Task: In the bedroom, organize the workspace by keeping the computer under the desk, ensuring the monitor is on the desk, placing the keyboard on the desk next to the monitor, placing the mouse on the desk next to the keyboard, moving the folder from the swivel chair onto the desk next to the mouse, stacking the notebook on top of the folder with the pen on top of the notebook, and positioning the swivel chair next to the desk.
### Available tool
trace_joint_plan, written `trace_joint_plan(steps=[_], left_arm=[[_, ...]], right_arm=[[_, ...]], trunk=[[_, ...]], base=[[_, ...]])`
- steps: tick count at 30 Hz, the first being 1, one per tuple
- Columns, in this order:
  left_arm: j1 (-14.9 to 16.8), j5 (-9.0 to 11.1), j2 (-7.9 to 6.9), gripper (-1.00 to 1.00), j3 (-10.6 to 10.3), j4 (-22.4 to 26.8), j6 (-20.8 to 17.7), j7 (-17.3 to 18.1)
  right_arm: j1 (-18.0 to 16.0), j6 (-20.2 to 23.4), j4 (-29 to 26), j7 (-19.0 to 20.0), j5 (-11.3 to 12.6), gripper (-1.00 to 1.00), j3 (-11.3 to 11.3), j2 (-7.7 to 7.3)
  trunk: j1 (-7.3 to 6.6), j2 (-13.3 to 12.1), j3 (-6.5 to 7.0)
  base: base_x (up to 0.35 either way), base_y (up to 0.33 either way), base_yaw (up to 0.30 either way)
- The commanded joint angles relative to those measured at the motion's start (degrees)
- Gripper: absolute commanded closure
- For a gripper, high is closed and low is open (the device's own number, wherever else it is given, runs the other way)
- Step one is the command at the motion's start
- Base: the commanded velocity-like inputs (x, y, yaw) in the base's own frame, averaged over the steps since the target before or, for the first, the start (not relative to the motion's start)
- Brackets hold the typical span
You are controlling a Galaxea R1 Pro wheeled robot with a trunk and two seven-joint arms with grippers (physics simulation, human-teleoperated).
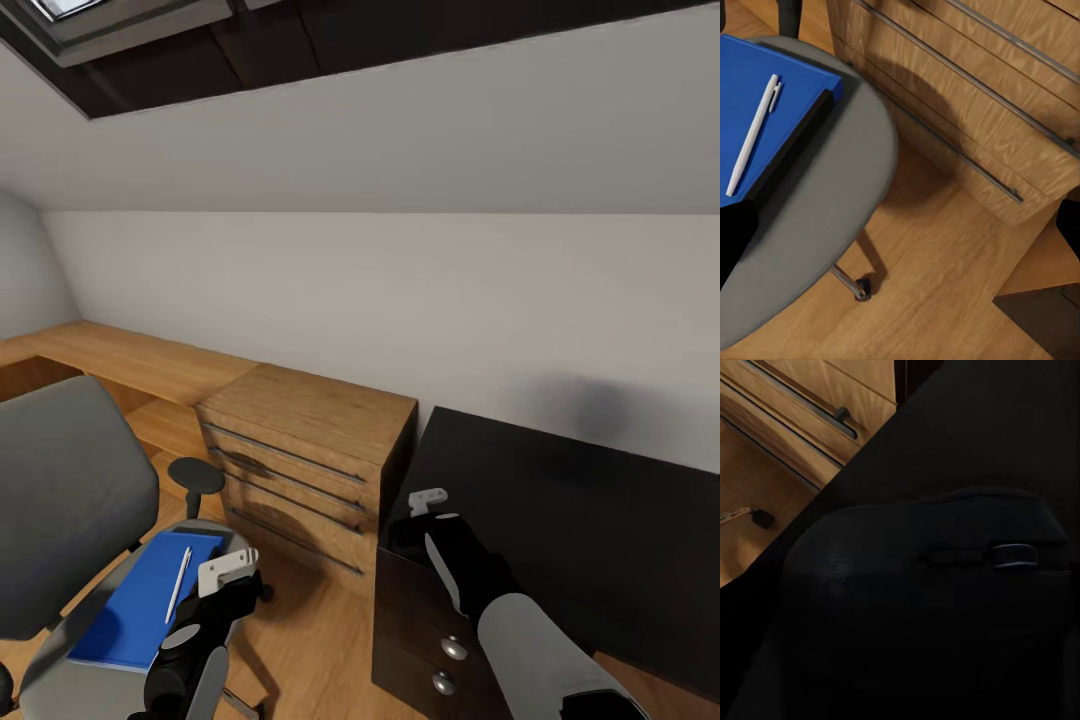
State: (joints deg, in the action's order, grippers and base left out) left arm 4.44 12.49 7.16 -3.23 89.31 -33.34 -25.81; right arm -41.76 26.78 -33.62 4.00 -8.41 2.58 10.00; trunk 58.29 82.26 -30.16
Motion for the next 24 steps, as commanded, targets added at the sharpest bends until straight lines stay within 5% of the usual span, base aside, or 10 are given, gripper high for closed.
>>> trace_joint_plan(steps=[1, 6, 7, 24], left_arm=[[0.0, 0.6, -0.01, -1.0, -0.1, 0.1, -0.1, -0.6], [0.0, 0.6, -0.02, -1.0, -0.1, 0.1, -0.1, -0.5], [0.0, 0.6, 0.0, -1.0, -0.1, 0.1, -0.1, -0.5], [0.0, 0.6, -0.03, -1.0, 0.0, 0.1, -0.3, -0.5]], right_arm=[[0.0, 0.5, 0.0, 0.8, -0.6, 1.0, -0.2, 0.0], [0.0, 0.5, 0.0, 0.8, -0.6, 1.0, -0.2, 0.0], [0.0, 0.5, 0.0, 0.8, -0.6, -1.0, -0.2, 0.0], [0.0, 0.4, -0.1, 0.8, -0.6, -1.0, -0.2, 0.0]], trunk=[[0.0, 0.0, -0.07], [0.0, 0.0, -0.07], [0.0, 0.0, -0.07], [-0.66, -1.2, 0.47]], base=[[0.0, 0.0, 0.0], [0.0, 0.0, 0.0], [0.0, 0.0, 0.0], [0.0, 0.0, 0.0]])
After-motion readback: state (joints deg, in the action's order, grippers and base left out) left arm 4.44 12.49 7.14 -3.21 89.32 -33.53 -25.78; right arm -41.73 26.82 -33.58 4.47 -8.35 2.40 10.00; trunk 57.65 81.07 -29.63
